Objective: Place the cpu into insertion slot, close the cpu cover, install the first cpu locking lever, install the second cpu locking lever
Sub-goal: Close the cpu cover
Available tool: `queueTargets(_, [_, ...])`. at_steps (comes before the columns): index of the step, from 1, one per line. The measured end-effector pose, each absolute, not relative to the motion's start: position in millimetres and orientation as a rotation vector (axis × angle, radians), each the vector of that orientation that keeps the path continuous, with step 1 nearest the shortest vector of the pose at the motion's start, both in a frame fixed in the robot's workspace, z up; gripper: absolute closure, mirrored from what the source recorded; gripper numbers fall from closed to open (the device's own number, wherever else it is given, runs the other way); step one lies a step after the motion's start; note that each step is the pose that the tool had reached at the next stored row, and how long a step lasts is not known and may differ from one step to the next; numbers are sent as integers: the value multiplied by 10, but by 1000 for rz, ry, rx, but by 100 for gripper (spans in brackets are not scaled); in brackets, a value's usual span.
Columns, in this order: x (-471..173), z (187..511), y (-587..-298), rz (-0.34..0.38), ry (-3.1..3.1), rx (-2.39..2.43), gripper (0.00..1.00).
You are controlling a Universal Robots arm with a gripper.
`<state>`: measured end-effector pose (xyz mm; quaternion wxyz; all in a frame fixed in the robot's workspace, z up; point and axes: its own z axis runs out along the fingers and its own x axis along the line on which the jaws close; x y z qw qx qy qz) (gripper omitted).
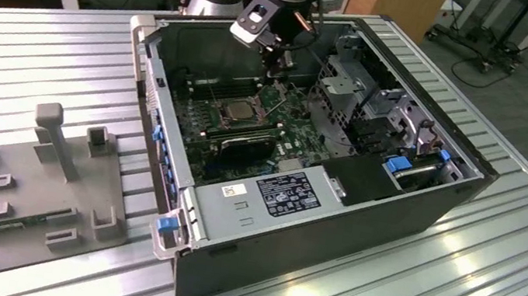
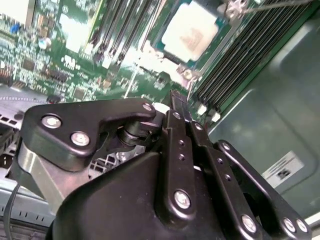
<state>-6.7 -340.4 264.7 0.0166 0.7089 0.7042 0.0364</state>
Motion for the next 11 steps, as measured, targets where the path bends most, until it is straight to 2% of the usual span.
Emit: queueTargets(11, [188,2646,-3404,113,2190,2204,89])
